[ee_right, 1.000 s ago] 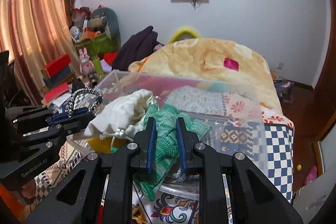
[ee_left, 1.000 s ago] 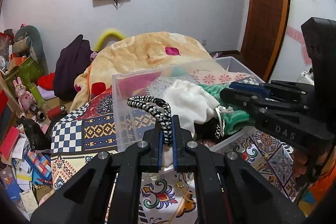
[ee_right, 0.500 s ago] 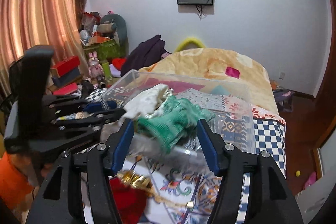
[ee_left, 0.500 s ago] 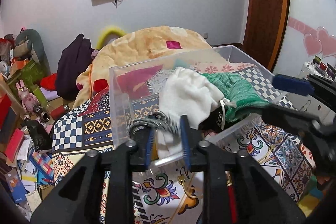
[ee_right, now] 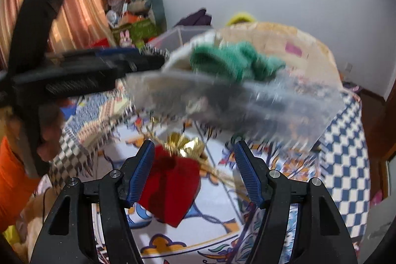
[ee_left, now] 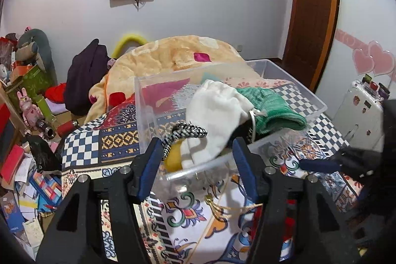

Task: Organize soft objects
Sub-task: 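Grasp the red gift bag with gold bow using the right tool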

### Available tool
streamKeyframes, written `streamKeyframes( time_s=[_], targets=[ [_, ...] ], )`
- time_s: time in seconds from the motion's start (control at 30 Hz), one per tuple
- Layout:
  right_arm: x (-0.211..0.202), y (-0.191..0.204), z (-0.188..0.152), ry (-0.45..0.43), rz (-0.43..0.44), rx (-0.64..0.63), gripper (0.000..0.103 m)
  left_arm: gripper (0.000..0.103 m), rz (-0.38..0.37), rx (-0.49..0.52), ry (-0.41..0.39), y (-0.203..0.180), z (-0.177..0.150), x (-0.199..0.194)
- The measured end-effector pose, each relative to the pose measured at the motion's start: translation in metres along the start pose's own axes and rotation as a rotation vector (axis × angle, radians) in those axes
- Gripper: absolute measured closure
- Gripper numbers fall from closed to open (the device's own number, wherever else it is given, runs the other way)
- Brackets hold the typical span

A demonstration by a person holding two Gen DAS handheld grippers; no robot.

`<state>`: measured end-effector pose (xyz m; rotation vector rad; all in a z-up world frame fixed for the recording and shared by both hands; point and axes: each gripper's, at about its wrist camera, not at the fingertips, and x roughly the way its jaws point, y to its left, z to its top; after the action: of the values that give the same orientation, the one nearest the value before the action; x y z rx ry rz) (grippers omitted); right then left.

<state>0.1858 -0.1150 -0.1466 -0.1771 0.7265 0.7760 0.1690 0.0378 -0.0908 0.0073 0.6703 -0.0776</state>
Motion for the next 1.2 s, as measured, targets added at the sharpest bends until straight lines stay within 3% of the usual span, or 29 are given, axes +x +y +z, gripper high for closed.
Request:
streamKeyframes(
  time_s=[0.13, 0.23, 0.3, 0.33, 0.53, 0.73, 1.0, 1.2],
  targets=[
    [0.014, 0.004, -0.006, 0.049, 0.029, -0.003, 0.041, 0.043, 0.004, 0.019, -0.005, -0.005, -0.007, -0.004],
    [0.018, 0.011, -0.010, 0.061, 0.022, -0.033, 0.058, 0.038, 0.014, 0.033, -0.019, -0.008, -0.012, -0.011],
    [0.017, 0.014, -0.010, 0.059, 0.014, -0.052, 0.082, 0.038, 0.012, 0.037, -0.028, -0.010, -0.014, -0.014],
    [0.017, 0.016, -0.011, 0.062, 0.023, -0.055, 0.085, 0.038, 0.009, 0.036, -0.031, -0.011, -0.015, -0.016],
    [0.010, 0.024, -0.011, 0.018, 0.000, -0.088, 0.090, 0.038, -0.009, 0.018, -0.053, -0.010, -0.017, -0.026],
    [-0.021, 0.025, 0.002, -0.082, -0.013, -0.091, 0.090, 0.036, 0.001, -0.018, -0.104, -0.005, -0.013, -0.042],
    [-0.061, 0.011, 0.038, -0.256, -0.077, -0.050, 0.090, 0.018, 0.065, -0.050, -0.240, -0.001, -0.010, -0.071],
    [-0.050, -0.013, 0.063, -0.272, -0.163, 0.007, 0.090, 0.009, 0.100, -0.052, -0.300, -0.001, -0.013, -0.080]
  ],
)
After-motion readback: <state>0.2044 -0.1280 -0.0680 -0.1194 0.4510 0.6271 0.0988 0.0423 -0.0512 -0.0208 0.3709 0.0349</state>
